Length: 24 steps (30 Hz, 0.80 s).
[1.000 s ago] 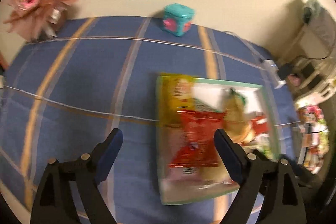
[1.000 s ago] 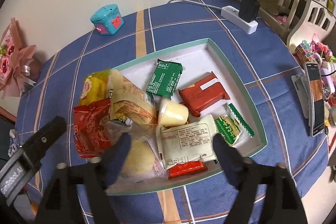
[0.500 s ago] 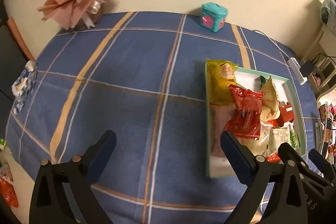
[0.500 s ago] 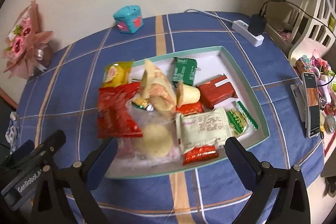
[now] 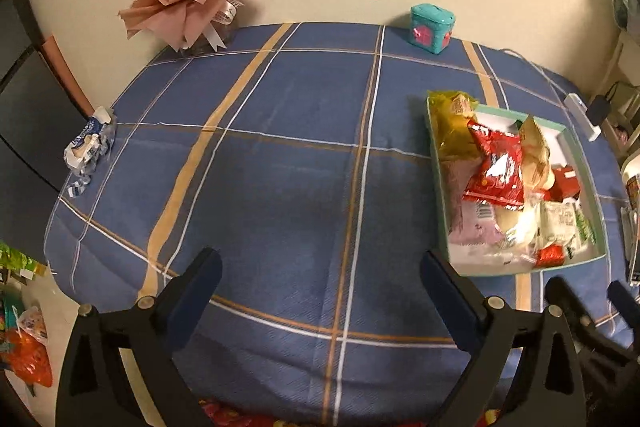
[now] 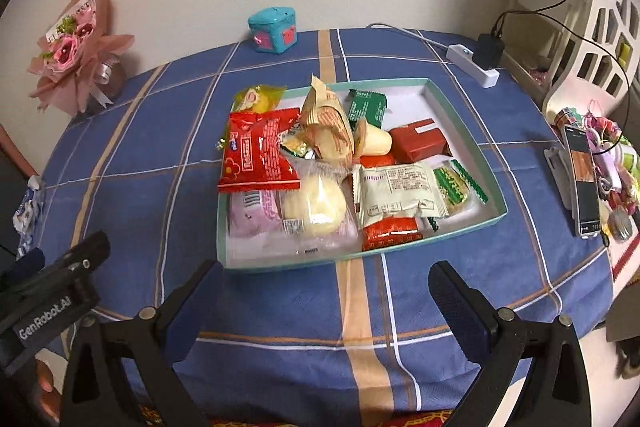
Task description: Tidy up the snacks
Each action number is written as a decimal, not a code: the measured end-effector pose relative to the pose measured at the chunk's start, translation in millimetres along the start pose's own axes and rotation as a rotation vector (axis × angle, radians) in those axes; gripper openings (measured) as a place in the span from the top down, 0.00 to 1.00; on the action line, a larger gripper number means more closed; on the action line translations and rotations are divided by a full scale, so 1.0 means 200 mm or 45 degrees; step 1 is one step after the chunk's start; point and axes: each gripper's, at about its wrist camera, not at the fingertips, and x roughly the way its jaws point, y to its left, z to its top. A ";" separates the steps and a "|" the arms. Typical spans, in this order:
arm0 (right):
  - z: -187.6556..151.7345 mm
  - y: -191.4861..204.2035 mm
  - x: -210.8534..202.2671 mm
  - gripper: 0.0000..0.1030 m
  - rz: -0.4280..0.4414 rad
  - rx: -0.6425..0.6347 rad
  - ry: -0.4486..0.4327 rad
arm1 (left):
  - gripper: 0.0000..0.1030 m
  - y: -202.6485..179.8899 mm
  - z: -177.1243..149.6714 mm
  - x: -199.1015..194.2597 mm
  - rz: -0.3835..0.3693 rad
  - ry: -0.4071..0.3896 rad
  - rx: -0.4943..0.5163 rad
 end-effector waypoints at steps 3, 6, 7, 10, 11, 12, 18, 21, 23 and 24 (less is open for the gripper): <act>0.00 0.00 -0.01 0.00 -0.003 -0.004 -0.005 | 0.04 0.00 -0.01 0.02 0.012 0.025 0.005; 0.00 0.01 -0.01 0.00 -0.012 -0.015 -0.003 | 0.04 0.00 -0.01 0.03 0.012 0.042 0.005; 0.00 0.01 -0.01 0.00 -0.015 -0.016 -0.001 | 0.04 0.00 -0.01 0.04 0.012 0.049 0.006; 0.00 0.01 0.00 0.00 -0.022 -0.014 0.007 | 0.04 0.00 -0.01 0.04 0.016 0.063 0.004; 0.00 0.01 0.00 0.00 -0.023 -0.014 0.009 | 0.04 0.00 -0.01 0.05 0.017 0.066 0.002; 0.00 0.01 0.00 0.00 -0.024 -0.015 0.011 | 0.04 0.01 -0.01 0.05 0.020 0.069 0.002; 0.01 0.01 0.01 0.00 -0.029 -0.021 0.022 | 0.04 0.01 -0.01 0.06 0.018 0.086 -0.005; 0.01 0.01 0.01 0.00 -0.030 -0.020 0.025 | 0.04 0.01 -0.01 0.06 0.028 0.086 -0.003; 0.01 0.01 0.01 0.00 -0.029 -0.018 0.024 | 0.04 0.01 0.00 0.06 0.027 0.082 0.001; 0.01 0.01 0.01 0.00 -0.029 -0.017 0.024 | 0.04 0.01 0.00 0.05 0.024 0.080 0.002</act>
